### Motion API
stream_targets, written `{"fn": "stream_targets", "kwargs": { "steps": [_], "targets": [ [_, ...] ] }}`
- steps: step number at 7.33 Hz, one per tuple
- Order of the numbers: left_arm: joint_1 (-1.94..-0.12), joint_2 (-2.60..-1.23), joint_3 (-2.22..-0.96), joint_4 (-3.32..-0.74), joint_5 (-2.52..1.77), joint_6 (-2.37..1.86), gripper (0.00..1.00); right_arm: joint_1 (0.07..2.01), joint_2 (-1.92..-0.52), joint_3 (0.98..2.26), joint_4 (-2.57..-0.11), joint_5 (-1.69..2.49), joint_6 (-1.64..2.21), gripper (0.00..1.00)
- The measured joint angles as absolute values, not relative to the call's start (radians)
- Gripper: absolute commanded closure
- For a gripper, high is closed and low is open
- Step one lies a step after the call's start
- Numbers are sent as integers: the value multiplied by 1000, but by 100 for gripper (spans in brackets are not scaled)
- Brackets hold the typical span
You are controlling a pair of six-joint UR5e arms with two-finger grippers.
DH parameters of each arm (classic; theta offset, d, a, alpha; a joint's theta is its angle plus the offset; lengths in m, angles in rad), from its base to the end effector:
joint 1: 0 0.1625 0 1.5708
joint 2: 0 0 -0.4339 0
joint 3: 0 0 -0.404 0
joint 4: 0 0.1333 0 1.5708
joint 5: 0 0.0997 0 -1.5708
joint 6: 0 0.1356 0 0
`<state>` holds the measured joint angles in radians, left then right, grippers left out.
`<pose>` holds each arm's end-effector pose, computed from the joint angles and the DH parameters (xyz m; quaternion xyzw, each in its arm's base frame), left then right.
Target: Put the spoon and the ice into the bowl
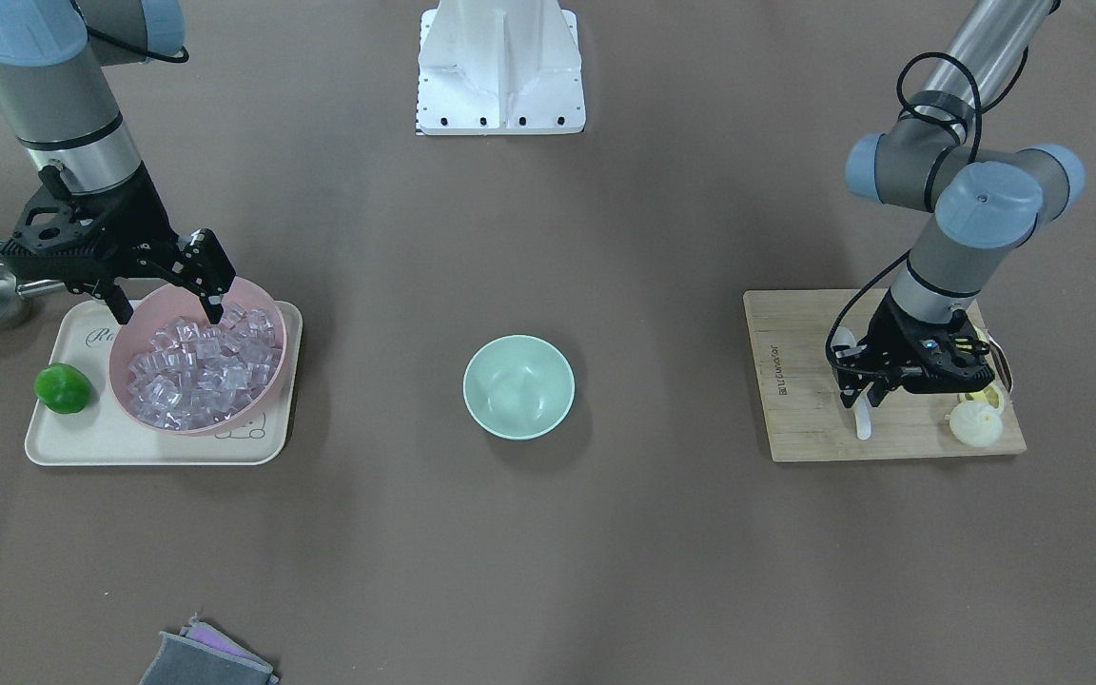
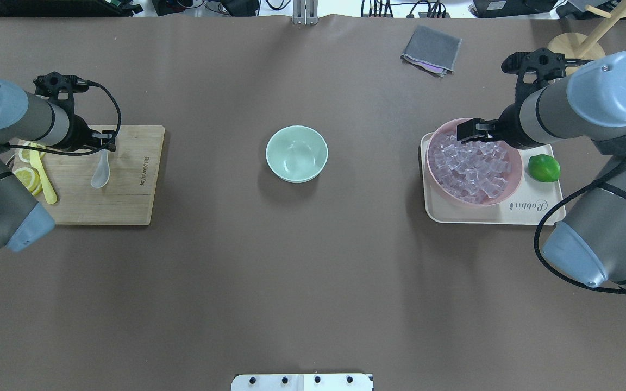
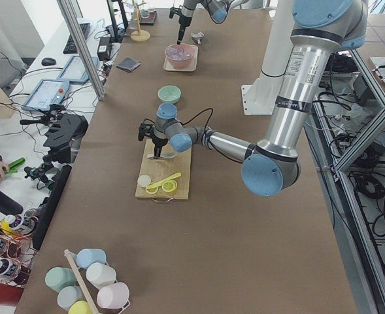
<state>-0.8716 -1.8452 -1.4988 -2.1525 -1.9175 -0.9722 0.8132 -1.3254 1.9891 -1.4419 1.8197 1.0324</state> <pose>0.3670 -0.5720 0.5188 0.1342 0.3861 -0.0586 0.9108 -0.3310 -0.4953 0.3558 0.1502 -0.3705 0.0779 0.9133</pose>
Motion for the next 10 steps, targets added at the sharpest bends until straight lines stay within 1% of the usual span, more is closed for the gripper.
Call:
{"fn": "stream_targets", "kwargs": {
  "steps": [2, 4, 5, 6, 7, 9, 10],
  "targets": [
    [-871, -1845, -1495, -2153, -1914, -972, 63, 813, -1326, 1988, -1442, 1820, 1032, 0],
    [-867, -1845, -1493, -2154, -1905, -974, 73, 813, -1326, 1988, -1442, 1821, 1032, 0],
    [-866, -1845, -1493, -2154, -1903, -977, 79, 813, -1326, 1989, -1442, 1821, 1032, 0],
    [-866, -1845, -1493, -2154, -1902, -979, 90, 814, -1327, 1989, -1442, 1821, 1032, 0],
    [-865, -1845, -1494, -2154, -1902, -981, 99, 814, -1327, 1989, -1442, 1821, 1032, 0],
    [-865, -1852, -1523, -2153, -1903, -984, 99, 814, -1327, 1990, -1442, 1821, 1032, 0],
    [-865, -1855, -1561, -2149, -1903, -1010, 99, 814, -1327, 1989, -1442, 1821, 1033, 0]
  ]
}}
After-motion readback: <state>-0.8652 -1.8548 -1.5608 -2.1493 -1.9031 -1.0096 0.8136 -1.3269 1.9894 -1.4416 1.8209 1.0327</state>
